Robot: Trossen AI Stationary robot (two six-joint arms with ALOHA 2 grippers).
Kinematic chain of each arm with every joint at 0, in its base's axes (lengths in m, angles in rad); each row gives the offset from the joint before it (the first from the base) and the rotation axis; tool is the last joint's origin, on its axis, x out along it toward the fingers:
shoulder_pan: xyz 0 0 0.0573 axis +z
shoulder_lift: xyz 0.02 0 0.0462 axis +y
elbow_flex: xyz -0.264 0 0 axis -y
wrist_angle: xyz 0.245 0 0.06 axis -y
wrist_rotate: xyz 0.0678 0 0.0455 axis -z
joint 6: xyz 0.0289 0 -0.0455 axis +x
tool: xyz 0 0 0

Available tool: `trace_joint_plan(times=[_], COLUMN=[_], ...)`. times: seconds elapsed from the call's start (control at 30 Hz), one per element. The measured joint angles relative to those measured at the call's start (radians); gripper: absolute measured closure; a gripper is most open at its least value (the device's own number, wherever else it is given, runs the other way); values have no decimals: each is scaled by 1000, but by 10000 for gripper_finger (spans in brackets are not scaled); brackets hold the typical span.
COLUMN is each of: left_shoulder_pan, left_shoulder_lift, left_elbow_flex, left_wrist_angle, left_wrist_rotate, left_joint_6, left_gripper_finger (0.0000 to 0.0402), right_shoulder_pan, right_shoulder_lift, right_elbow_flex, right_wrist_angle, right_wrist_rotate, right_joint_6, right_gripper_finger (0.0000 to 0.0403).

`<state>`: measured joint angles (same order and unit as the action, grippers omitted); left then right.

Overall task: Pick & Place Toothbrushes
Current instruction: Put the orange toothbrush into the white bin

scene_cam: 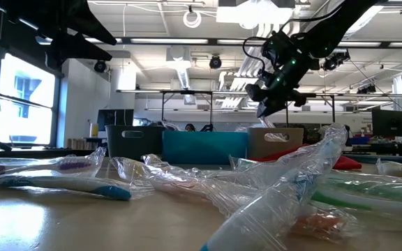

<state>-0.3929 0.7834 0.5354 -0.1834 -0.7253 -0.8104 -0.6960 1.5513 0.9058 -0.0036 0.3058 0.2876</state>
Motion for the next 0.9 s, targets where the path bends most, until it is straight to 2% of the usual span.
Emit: trace_joint_plan(times=[0.57,0.83,0.9], left_shoulder_pan=[0,0,0], left_shoulder_lift=[0,0,0], left_elbow_flex=[0,0,0], left_wrist_angle=[-3,-3,-2], left_wrist_rotate=[36,37,37], left_joint_6=[-7,-7,-7], left_gripper_finger=[226,226,226], right_shoulder_pan=[12,57,70], right_shoulder_lift=[0,-74,-106], right_elbow_flex=[0,0,0], right_wrist_angle=[-5,-9,-10], right_wrist_rotate=[-22,-22,-56], right_joint_6=[2,-4,-4], right_gripper_finger=[232,225,230])
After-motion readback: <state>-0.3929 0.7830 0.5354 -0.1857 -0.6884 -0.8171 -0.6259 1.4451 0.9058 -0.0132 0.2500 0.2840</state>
